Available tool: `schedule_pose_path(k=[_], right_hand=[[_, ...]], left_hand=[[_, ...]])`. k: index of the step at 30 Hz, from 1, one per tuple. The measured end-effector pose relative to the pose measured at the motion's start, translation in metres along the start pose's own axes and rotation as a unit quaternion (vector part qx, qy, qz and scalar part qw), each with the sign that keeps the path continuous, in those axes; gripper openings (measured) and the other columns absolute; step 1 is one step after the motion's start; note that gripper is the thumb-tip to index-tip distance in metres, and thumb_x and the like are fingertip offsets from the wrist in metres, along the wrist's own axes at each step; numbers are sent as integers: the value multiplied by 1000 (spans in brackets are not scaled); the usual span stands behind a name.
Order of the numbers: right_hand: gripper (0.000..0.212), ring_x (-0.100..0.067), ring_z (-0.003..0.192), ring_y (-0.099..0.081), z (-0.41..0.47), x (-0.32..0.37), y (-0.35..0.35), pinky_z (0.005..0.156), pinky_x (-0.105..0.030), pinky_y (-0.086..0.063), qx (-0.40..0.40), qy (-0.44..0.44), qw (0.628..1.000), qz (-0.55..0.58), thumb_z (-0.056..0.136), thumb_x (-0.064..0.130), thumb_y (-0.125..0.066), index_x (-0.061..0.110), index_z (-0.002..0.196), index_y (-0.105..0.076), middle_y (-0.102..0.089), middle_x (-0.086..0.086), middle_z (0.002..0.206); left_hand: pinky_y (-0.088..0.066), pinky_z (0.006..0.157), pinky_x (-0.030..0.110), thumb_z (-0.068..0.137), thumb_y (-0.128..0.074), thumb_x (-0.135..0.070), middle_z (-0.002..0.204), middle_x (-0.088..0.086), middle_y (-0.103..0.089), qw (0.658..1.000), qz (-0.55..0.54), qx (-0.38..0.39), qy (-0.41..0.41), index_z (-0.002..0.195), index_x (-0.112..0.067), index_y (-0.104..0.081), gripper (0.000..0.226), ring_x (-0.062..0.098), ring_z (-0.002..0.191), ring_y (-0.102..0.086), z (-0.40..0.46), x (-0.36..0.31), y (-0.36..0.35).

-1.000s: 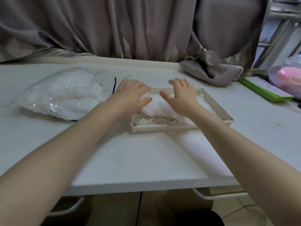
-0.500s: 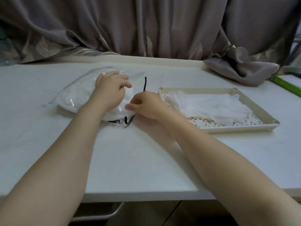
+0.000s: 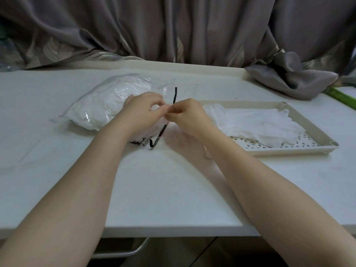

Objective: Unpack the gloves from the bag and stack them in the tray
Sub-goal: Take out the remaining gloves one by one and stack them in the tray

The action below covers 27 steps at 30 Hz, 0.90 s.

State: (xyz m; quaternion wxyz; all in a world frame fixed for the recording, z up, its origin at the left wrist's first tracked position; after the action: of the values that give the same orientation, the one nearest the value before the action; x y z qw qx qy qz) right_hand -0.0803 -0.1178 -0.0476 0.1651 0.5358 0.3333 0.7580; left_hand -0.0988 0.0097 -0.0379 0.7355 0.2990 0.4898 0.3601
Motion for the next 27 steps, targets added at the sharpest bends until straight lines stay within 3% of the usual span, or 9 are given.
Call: schedule_pose_path(k=[2, 6, 10, 14, 17, 19, 22, 24, 27], right_hand=[[17, -10, 54, -42, -2, -4, 7, 52, -18, -33, -8, -28, 998, 58, 84, 13, -61, 11, 67, -65, -47, 4, 54], [10, -14, 72, -55, 0, -12, 14, 74, -39, -49, -18, -59, 995, 82, 83, 14, -61, 14, 76, -68, -61, 2, 71], [20, -12, 90, -59, -1, -10, 5, 77, -22, -42, 29, 1, 999, -39, 87, 8, -54, 15, 97, -69, -67, 6, 93], [20, -17, 103, -56, -4, -8, -1, 71, -23, -36, 63, 55, 991, -108, 89, 17, -54, 12, 105, -64, -64, 0, 112], [20, -20, 74, -54, -4, -11, 5, 66, -32, -37, 26, 32, 999, -23, 86, 23, -59, 5, 80, -58, -60, -5, 80], [19, -16, 61, -41, -4, -13, 10, 61, -32, -31, 3, -1, 996, 89, 86, 19, -58, 11, 71, -51, -46, 0, 64], [16, -12, 74, -56, -3, -12, 17, 72, -27, -42, -12, -15, 969, 246, 92, 13, -52, 12, 76, -55, -62, 3, 75], [23, -11, 72, -59, -2, -11, 21, 73, -27, -43, -21, -18, 941, 337, 93, 9, -48, 14, 70, -52, -62, 4, 72], [31, -7, 56, -52, -1, -12, 24, 65, -26, -41, -33, -42, 907, 418, 88, 3, -44, 14, 59, -49, -52, 11, 51]], left_hand=[[-14, 112, 33, 90, -52, -43, 132, -11, -49, 999, 25, 24, 8, 96, -20, -69, 29, 4, 115, -39, -3, -1, -3], [-8, 116, 38, 86, -62, -31, 142, -8, -40, 996, 63, 57, 34, 88, -20, -67, 12, 12, 126, -33, -8, 5, -4], [-17, 113, 37, 83, -64, -24, 140, -6, -43, 996, 70, 60, 23, 79, -25, -62, 5, 20, 130, -36, -6, 9, -5], [-28, 92, 9, 89, -59, -18, 128, -9, -47, 997, -71, -44, -1, 82, -19, -57, 8, 4, 115, -42, -3, 4, 6], [-20, 81, -9, 93, -54, -16, 125, -13, -44, 984, -147, -103, 5, 84, -18, -55, 9, -3, 111, -39, -5, -1, 13], [-24, 84, -5, 95, -50, -16, 127, -12, -45, 980, -168, -106, 4, 81, -23, -51, 15, -4, 112, -40, -5, -2, 14], [-29, 96, 17, 96, -48, -27, 137, -7, -43, 987, -148, -61, 30, 86, -21, -54, 13, 4, 120, -40, -2, 1, 4], [-22, 109, 28, 90, -48, -44, 143, -5, -39, 998, -31, -15, 46, 93, -23, -59, 24, 14, 131, -34, -1, 5, -5], [-14, 109, 31, 87, -51, -50, 143, -4, -39, 994, 106, 22, 31, 110, -26, -57, 34, 17, 134, -29, -2, 7, -12]])
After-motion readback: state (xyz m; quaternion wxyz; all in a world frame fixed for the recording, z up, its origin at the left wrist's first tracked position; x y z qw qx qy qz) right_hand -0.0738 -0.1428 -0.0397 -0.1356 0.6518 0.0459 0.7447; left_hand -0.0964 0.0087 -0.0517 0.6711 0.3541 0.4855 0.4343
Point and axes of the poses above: each hand's wrist, its own z-axis towards the middle knuckle, its own y-axis out of the back of the hand, x = y × z, the point moved 4 cm from there along z, towards the middle knuckle
